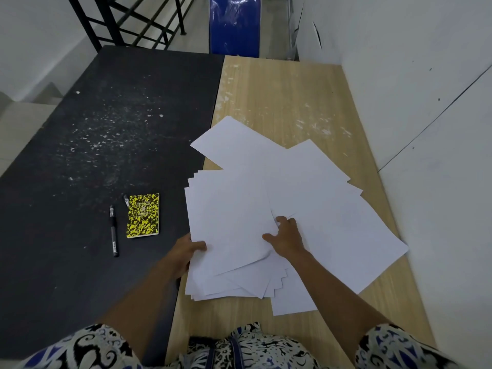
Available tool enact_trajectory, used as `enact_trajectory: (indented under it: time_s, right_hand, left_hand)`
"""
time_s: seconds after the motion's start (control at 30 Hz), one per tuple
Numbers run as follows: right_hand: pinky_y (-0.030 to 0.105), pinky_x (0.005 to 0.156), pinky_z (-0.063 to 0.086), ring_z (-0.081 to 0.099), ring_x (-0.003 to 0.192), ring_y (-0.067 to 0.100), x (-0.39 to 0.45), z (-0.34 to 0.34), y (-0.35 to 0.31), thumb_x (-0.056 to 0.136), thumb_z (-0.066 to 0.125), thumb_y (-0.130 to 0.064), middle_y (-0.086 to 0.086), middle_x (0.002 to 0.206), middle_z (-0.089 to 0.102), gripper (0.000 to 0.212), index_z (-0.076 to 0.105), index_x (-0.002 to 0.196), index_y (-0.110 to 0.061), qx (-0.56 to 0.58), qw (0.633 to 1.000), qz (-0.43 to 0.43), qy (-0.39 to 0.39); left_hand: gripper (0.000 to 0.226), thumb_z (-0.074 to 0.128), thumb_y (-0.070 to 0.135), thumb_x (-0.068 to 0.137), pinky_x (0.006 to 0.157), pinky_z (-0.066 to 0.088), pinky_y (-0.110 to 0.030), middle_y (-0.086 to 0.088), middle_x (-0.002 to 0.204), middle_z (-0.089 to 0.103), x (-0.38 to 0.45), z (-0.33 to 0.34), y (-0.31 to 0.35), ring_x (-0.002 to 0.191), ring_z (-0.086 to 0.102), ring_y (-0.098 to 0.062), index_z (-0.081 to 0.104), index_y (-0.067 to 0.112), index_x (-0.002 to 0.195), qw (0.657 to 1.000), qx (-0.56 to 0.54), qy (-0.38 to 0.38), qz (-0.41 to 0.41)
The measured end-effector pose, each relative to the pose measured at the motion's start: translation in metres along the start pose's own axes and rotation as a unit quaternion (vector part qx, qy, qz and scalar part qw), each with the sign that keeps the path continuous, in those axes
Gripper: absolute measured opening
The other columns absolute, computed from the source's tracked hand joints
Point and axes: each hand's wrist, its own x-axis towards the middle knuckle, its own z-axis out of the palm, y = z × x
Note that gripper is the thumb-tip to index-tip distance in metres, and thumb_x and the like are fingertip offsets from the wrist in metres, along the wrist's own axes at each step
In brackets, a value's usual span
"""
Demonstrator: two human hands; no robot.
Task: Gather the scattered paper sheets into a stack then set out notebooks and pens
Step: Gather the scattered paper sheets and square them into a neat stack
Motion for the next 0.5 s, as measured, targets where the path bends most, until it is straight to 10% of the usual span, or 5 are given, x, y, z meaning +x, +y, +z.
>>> enact_trajectory:
  time_s: [0.17,0.5]
  right_hand:
    - [0.031,0.094,0.045,0.052,0.109,0.02,0.003,0.0,0.001,0.09,0.063,-0.014,0.006,0.118,0.041,0.059,0.042,0.143,-0.024,-0.051,0.994,-0.079,-0.048]
    - [0.025,0.086,0.042,0.051,0.096,0.016,-0.002,-0.007,0.009,0.085,0.071,-0.024,0.003,0.112,0.045,0.057,0.047,0.136,-0.021,0.066,0.997,-0.031,-0.023]
  left_hand:
    - [0.027,0.063,0.033,0.091,0.083,0.053,-0.039,-0.006,0.107,0.072,-0.001,0.005,0.002,0.1,0.067,-0.027,0.067,0.015,0.111,0.996,-0.084,0.018,-0.004]
    - [0.036,0.064,0.004,0.089,0.077,0.053,-0.038,-0.012,0.116,0.066,-0.004,0.0,-0.002,0.1,0.065,-0.027,0.057,0.005,0.124,0.997,-0.067,0.009,0.022]
